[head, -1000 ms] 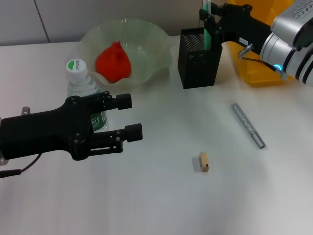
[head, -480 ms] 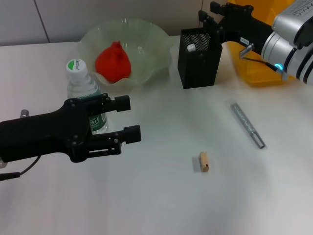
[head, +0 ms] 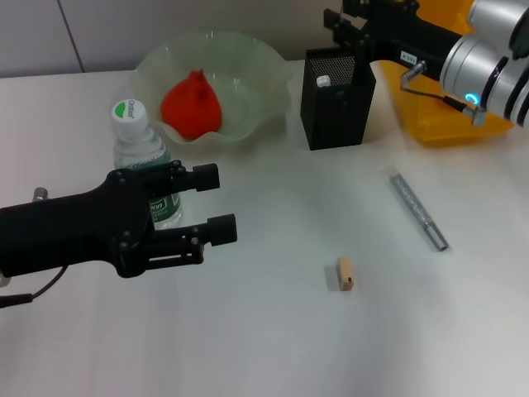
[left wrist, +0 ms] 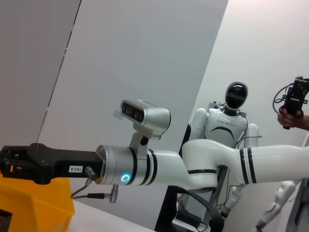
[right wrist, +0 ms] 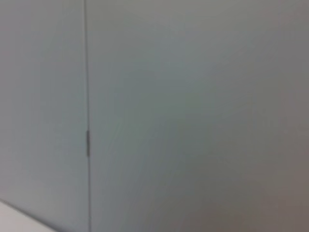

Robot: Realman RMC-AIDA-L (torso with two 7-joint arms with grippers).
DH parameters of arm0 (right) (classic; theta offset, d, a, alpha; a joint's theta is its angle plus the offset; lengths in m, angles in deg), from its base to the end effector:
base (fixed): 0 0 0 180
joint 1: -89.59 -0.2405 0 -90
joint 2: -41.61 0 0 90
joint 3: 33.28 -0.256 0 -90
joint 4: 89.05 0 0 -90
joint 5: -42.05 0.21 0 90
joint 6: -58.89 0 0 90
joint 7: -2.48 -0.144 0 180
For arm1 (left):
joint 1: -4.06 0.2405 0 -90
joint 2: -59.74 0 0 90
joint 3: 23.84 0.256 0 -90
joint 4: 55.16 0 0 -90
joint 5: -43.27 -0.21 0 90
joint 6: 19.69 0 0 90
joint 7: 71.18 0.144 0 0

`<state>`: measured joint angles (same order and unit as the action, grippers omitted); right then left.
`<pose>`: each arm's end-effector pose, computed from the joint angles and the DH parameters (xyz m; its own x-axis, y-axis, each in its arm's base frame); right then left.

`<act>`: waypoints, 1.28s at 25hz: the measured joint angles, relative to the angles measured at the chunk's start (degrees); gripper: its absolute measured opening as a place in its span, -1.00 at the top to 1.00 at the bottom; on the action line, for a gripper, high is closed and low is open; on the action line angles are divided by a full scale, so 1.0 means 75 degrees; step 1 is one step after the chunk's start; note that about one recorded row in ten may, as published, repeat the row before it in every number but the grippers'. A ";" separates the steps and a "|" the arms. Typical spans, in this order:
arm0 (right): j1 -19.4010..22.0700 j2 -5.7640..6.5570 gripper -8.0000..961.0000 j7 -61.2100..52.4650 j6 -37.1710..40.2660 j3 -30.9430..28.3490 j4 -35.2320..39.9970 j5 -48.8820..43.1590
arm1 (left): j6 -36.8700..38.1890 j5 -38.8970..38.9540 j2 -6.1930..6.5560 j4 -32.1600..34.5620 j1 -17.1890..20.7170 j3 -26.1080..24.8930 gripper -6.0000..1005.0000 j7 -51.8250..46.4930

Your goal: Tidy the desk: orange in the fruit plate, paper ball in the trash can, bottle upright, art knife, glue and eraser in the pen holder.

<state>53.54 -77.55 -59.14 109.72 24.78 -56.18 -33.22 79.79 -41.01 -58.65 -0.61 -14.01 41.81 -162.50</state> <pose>0.2242 0.4303 0.0066 0.7853 -0.0795 -0.6140 -0.5220 -0.6184 -0.5875 -0.2032 0.2809 0.0176 0.6725 0.3098 0.6721 0.3162 -0.9414 0.1176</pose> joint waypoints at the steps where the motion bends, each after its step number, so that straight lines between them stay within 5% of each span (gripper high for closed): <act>1: 0.0124 -0.0003 0.29 -0.0414 -0.0128 0.0280 0.0356 -0.0160 | 0.0012 0.0000 0.0000 -0.0003 0.0005 0.0001 -0.55 0.0000; 8: 0.0535 -0.0033 0.30 -0.4823 -0.0158 0.1229 0.2781 -0.3663 | 0.0026 0.0001 0.0009 -0.0007 0.0027 -0.0004 -0.55 0.0000; 12: 0.0538 -0.0029 0.30 -0.7104 0.1241 0.1127 0.3985 -0.5332 | 0.0029 0.0001 0.0013 -0.0007 0.0032 -0.0013 -0.55 0.0035; 18: 0.0652 -0.0029 0.30 -0.8082 0.2612 0.0814 0.5059 -0.5741 | 0.0039 0.0001 0.0004 -0.0007 0.0031 -0.0014 -0.55 0.0069; 24: 0.0483 -0.0027 0.31 -1.0039 0.4063 0.0866 0.6286 -0.7479 | 0.0039 0.0004 0.0000 -0.0007 0.0015 -0.0067 -0.55 0.0074; 32: -0.0358 -0.0002 0.31 -1.2508 0.6298 0.1152 0.7182 -0.9607 | 0.0073 0.0010 0.0006 0.0002 -0.0027 -0.0105 -0.55 0.0114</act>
<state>50.86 -77.56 -152.95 156.96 33.42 -2.31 -105.27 80.34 -40.94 -58.60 -0.60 -14.21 41.02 -161.65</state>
